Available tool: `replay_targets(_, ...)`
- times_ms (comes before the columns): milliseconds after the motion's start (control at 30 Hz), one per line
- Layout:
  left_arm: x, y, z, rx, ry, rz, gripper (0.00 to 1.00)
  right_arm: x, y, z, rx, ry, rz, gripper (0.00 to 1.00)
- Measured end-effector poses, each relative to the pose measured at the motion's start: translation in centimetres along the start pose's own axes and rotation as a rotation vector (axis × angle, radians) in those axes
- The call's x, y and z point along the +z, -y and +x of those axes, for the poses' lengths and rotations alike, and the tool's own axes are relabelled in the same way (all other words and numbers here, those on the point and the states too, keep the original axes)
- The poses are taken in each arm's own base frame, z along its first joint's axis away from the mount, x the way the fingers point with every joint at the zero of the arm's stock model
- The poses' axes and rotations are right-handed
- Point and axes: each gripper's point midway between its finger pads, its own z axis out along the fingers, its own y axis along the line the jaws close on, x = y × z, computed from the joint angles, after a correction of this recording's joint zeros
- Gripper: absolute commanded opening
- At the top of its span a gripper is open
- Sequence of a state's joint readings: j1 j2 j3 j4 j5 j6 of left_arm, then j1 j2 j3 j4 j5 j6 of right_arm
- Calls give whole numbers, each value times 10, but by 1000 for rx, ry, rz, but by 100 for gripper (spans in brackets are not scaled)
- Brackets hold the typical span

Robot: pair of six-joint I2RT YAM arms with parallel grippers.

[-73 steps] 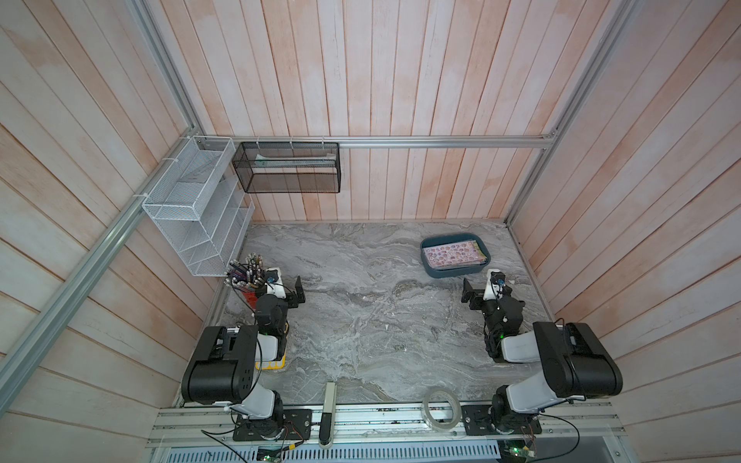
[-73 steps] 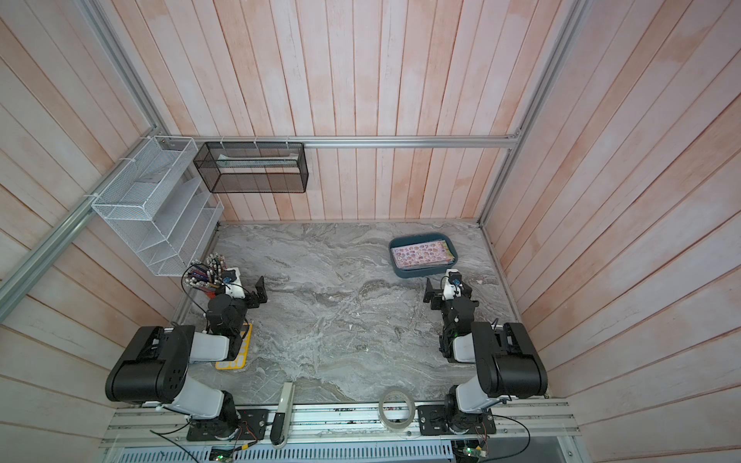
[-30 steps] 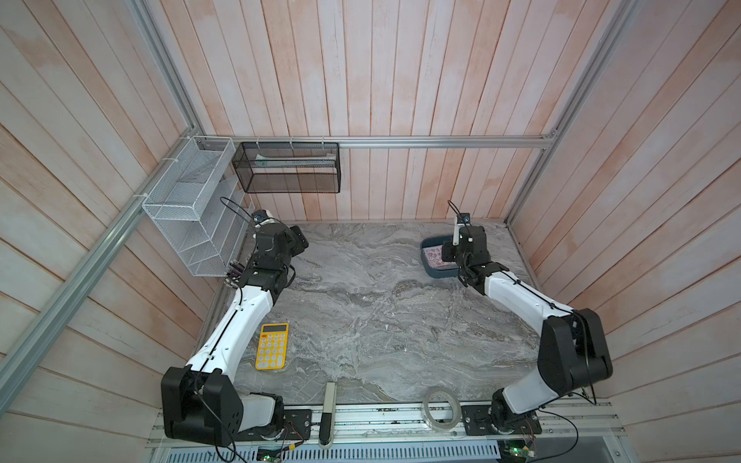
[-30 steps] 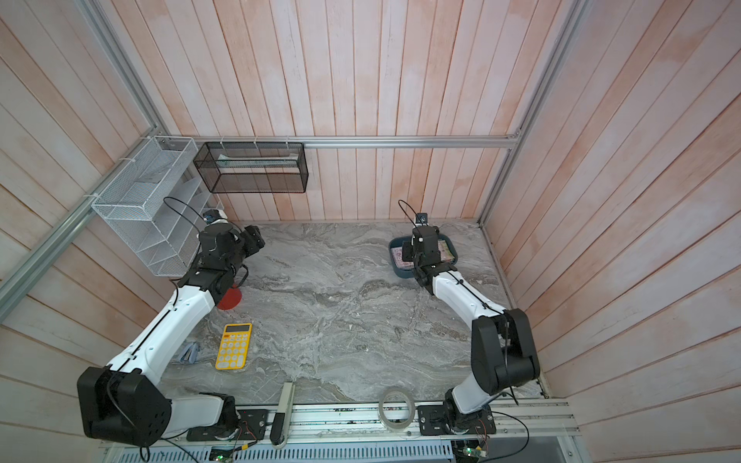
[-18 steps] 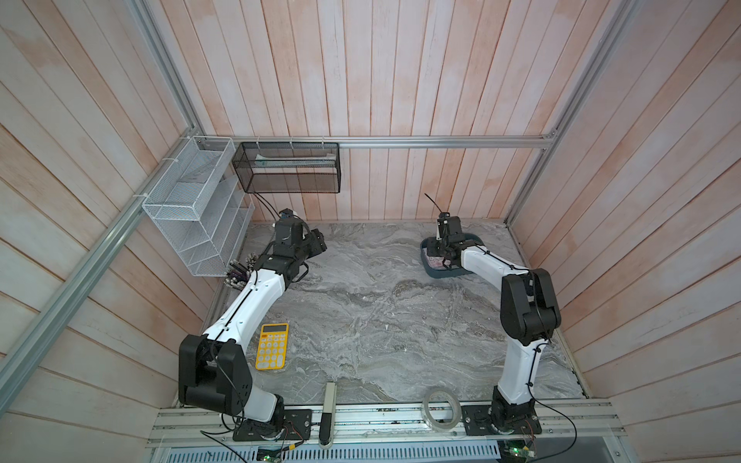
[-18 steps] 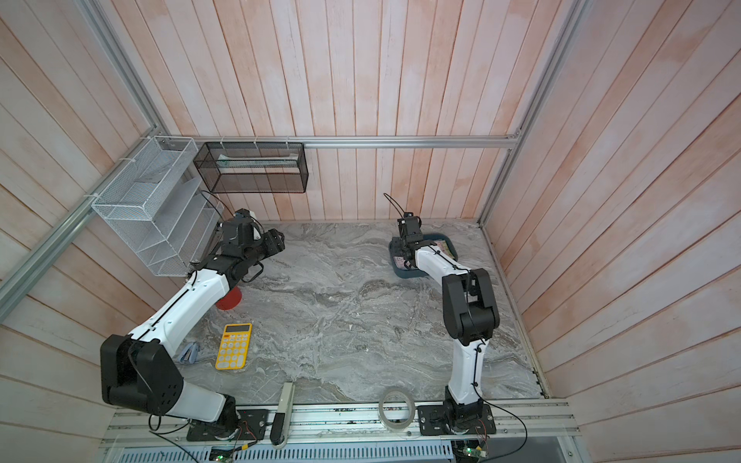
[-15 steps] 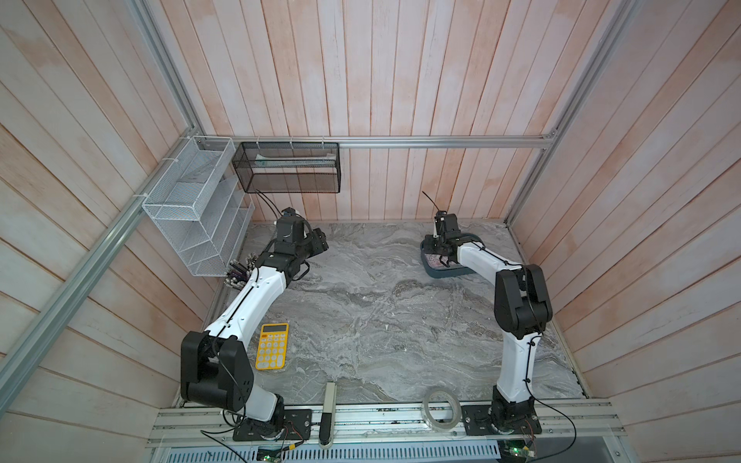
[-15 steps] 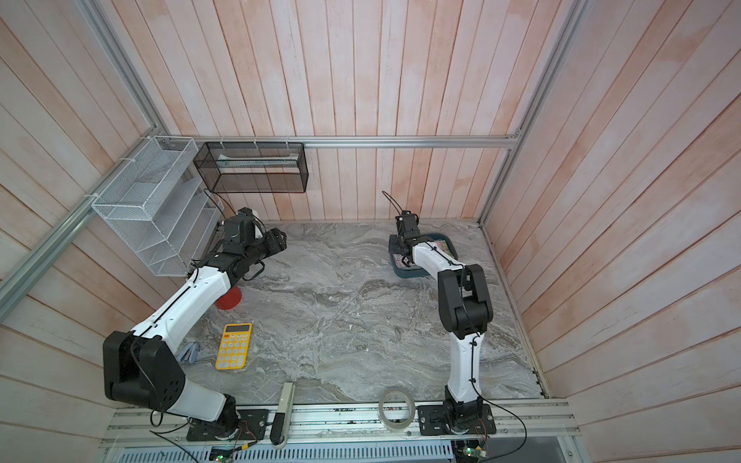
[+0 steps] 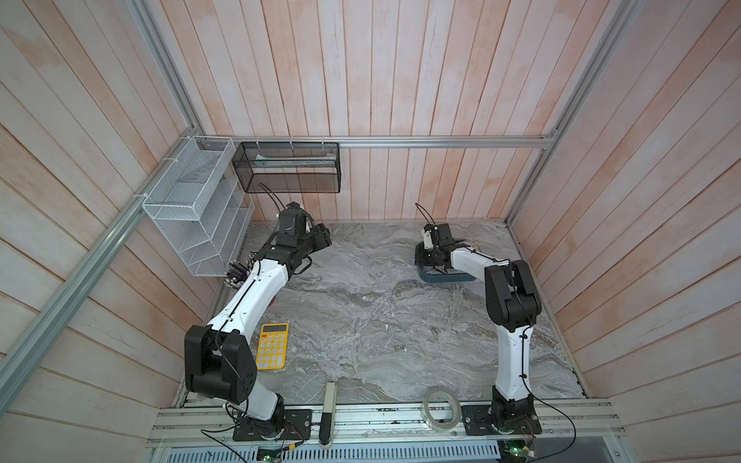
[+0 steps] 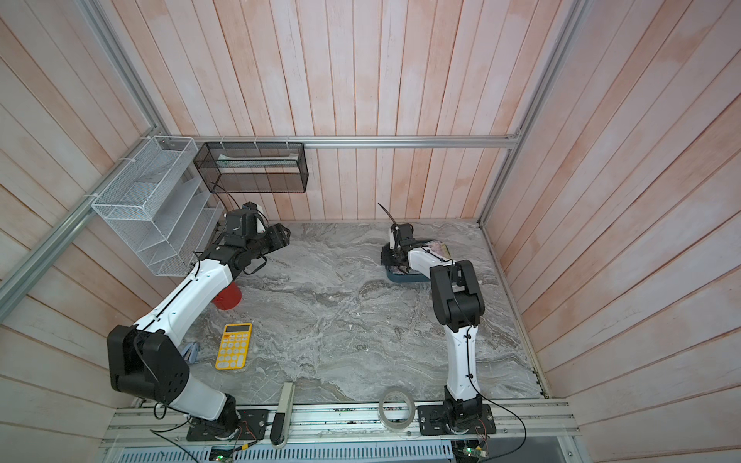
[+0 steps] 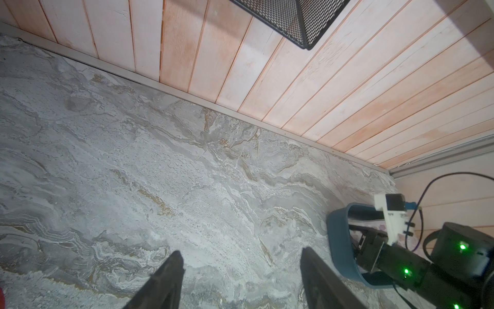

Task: Take the stickers out of the storage box
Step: Adjust the storage box at the center of the board.

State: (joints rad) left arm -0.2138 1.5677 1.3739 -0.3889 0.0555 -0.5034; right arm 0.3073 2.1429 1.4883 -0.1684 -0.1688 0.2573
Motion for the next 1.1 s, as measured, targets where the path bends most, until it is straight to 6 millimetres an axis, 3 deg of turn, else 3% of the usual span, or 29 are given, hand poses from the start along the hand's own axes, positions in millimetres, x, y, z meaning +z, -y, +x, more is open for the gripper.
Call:
replay_targets(133,4,-2,6,-19,-22,-7,71,-13,-24,35,-54,-53,-67,0)
replay_targets(400,7,2,13,-50,-51,12,71,-56,-84,127,-224,-164,-159,0)
replay_targets(533,15,12,29,-31,-92,23,72,-83,-86,145,-244,-166,-157,0)
replay_targets(633,22,24,47,2,-134,30,72,-109,-75,136,-236,-106,-104,0)
replay_targets(767,36,50,76,68,-197,45,73,-157,-57,101,-177,58,-14,0)
replay_targets(833,44,68,90,110,-223,60,73,-179,-40,80,-111,140,28,0)
replay_targets(933,56,100,111,180,-259,94,73,-203,8,60,38,227,105,3)
replay_targets(1000,62,123,126,230,-279,119,73,-209,43,62,135,238,155,18)
replay_targets(1067,67,141,139,273,-298,140,73,-205,66,75,220,209,169,50)
replay_targets(1100,69,148,143,286,-304,149,73,-203,73,81,246,194,167,57)
